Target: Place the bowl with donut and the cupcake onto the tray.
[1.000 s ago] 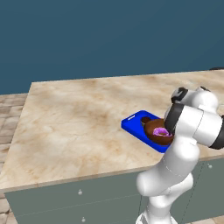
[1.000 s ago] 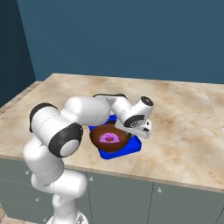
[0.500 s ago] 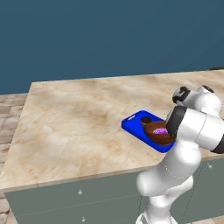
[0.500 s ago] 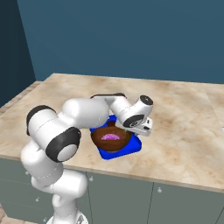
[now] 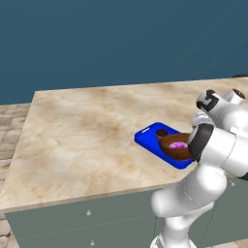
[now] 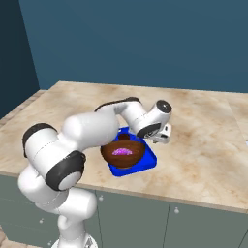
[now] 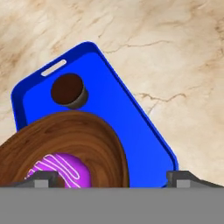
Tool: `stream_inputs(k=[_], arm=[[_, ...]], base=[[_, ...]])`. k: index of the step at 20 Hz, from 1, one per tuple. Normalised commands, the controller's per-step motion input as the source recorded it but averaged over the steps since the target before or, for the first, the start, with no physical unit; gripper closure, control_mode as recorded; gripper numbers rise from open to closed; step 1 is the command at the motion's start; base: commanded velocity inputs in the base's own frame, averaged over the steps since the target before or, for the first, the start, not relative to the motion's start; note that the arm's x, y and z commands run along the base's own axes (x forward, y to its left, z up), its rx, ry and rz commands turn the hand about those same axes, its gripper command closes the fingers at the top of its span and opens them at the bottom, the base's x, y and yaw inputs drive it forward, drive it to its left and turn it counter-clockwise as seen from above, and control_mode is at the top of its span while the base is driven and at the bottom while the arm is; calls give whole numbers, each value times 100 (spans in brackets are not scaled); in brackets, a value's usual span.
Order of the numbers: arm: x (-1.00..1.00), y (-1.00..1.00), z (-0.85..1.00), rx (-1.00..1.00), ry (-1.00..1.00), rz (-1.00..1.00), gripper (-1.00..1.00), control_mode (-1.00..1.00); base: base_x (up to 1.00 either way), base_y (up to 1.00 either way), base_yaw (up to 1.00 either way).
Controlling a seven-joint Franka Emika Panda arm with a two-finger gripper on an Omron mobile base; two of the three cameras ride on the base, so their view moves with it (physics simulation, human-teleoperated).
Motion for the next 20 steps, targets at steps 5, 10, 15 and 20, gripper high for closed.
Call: stream_inputs(k=[5, 10, 15, 20], arm=[[-17, 0, 30, -1, -8, 0, -100, -100], [-44, 27, 17, -13, -1, 3, -100, -100], [-46, 52, 2, -20, 0, 5, -100, -100], [-33, 60, 0, -19, -1, 3, -100, -100]], base=[[0, 0, 0], [0, 0, 0], [0, 0, 0], [0, 0, 0]])
